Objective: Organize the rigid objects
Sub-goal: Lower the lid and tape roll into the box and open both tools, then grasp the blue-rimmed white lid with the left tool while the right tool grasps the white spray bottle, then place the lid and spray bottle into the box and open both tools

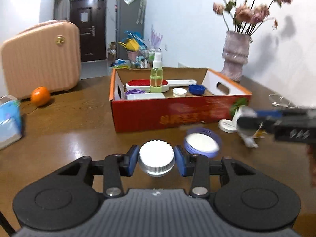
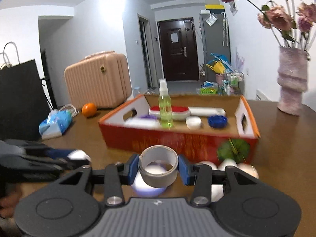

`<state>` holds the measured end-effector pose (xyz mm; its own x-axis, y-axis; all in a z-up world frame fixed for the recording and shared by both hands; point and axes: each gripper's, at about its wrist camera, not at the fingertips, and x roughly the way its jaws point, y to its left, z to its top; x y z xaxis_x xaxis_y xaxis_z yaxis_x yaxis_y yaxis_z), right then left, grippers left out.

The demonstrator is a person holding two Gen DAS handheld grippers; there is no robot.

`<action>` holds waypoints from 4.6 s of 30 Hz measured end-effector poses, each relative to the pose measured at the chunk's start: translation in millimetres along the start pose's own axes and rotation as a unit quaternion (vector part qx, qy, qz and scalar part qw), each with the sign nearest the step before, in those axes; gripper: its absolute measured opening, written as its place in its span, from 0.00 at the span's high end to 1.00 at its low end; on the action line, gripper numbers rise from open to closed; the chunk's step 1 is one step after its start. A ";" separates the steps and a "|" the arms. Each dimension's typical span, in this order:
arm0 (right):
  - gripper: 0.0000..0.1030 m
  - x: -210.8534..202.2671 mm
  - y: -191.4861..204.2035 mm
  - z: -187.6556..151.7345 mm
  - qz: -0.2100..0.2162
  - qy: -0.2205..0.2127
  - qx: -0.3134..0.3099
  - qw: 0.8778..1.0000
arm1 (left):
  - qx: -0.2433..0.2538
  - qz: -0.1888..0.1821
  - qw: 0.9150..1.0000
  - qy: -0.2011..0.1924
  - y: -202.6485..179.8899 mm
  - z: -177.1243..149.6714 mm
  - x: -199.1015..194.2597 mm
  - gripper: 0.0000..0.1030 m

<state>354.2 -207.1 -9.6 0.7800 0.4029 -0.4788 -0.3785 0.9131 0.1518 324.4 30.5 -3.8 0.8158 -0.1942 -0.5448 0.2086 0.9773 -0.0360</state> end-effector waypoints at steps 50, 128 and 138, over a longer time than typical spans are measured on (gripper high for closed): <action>0.50 175.7 -107.1 135.0 -0.061 0.156 -0.075 0.983 | -0.006 0.013 0.994 0.109 -34.3 169.8 216.9 0.51; 0.87 -93.4 34.1 -30.5 -0.049 0.050 -0.072 0.995 | 0.024 0.019 0.999 0.018 -49.2 -69.4 -41.8 0.35; 0.86 -71.3 37.5 -10.1 -0.040 0.067 -0.068 0.995 | 0.030 0.025 0.999 0.018 -48.1 -82.6 -50.1 0.35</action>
<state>279.4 -202.2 21.5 0.7403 0.3099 -0.5966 -0.3891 0.9212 -0.0043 228.9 0.2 -44.0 0.8064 -0.1417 -0.5741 0.2012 0.9787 0.0411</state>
